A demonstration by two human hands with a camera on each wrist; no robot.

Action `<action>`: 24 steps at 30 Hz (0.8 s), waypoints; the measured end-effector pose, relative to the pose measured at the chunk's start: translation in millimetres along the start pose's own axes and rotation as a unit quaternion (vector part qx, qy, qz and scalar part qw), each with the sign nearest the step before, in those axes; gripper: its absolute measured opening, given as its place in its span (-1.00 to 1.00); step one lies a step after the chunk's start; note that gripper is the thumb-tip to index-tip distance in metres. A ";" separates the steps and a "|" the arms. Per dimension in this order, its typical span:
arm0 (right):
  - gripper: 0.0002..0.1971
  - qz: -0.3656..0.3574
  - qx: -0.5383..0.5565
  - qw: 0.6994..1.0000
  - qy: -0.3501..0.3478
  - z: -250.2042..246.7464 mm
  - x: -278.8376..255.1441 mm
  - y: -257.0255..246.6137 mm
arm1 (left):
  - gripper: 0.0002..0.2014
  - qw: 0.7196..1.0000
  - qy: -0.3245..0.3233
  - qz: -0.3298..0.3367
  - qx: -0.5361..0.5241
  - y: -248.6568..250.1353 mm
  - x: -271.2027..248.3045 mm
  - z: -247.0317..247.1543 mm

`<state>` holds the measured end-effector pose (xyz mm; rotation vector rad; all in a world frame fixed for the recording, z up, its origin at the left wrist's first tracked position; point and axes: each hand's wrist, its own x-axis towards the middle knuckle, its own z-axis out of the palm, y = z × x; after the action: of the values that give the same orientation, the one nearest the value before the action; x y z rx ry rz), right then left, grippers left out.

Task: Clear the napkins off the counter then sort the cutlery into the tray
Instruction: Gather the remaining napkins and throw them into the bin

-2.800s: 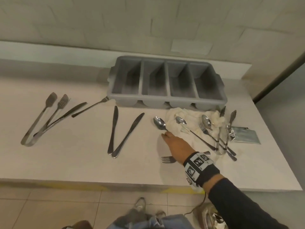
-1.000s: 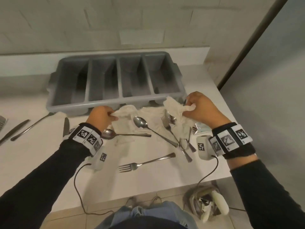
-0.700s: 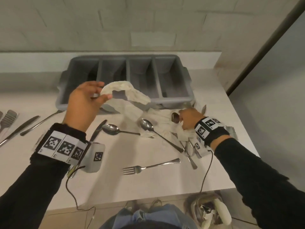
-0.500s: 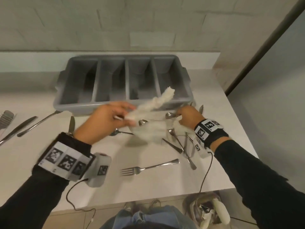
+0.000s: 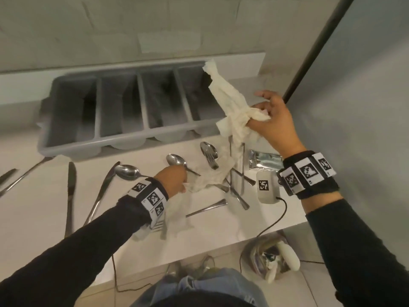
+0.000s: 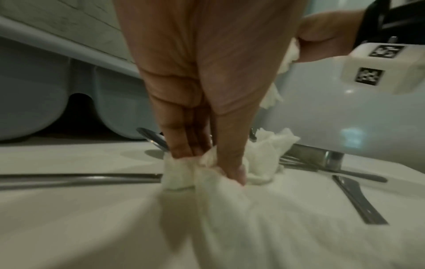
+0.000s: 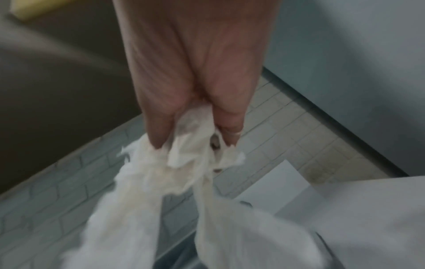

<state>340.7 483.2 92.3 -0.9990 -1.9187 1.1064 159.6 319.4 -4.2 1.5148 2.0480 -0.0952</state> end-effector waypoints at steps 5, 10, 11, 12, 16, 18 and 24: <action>-0.65 0.064 -0.167 0.976 -0.120 15.7 -18.9 33.5 | -0.74 0.994 0.087 0.006 -0.071 -16.9 -18.5 -29.3; -0.66 0.086 -0.280 0.937 -0.190 56.4 -11.7 56.8 | -0.67 0.952 0.227 -0.029 -0.205 -34.9 -65.8 -64.7; -0.67 0.077 -0.320 0.920 -0.211 64.2 -8.5 58.5 | -0.72 0.940 0.258 -0.032 -0.221 -37.0 -75.8 -70.4; -0.68 0.072 -0.357 0.901 -0.236 71.0 -6.0 59.8 | -0.74 0.928 0.290 -0.037 -0.231 -39.7 -83.9 -74.7; -0.75 0.043 -0.468 0.833 -0.293 93.5 -2.2 51.7 | -0.77 0.877 0.389 -0.067 -0.274 -56.9 -105.1 -79.7; -0.76 0.028 -0.497 0.819 -0.286 99.7 -0.4 47.7 | -0.80 0.860 0.421 -0.069 -0.280 -65.6 -113.4 -75.4; -0.79 0.025 -0.437 0.864 -0.250 83.4 5.1 57.0 | -0.81 0.844 0.418 -0.062 -0.330 -66.5 -124.6 -46.2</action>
<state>283.4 476.6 9.2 -1.2995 -2.9586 0.4917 104.1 207.6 76.5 1.0294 2.4020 1.3012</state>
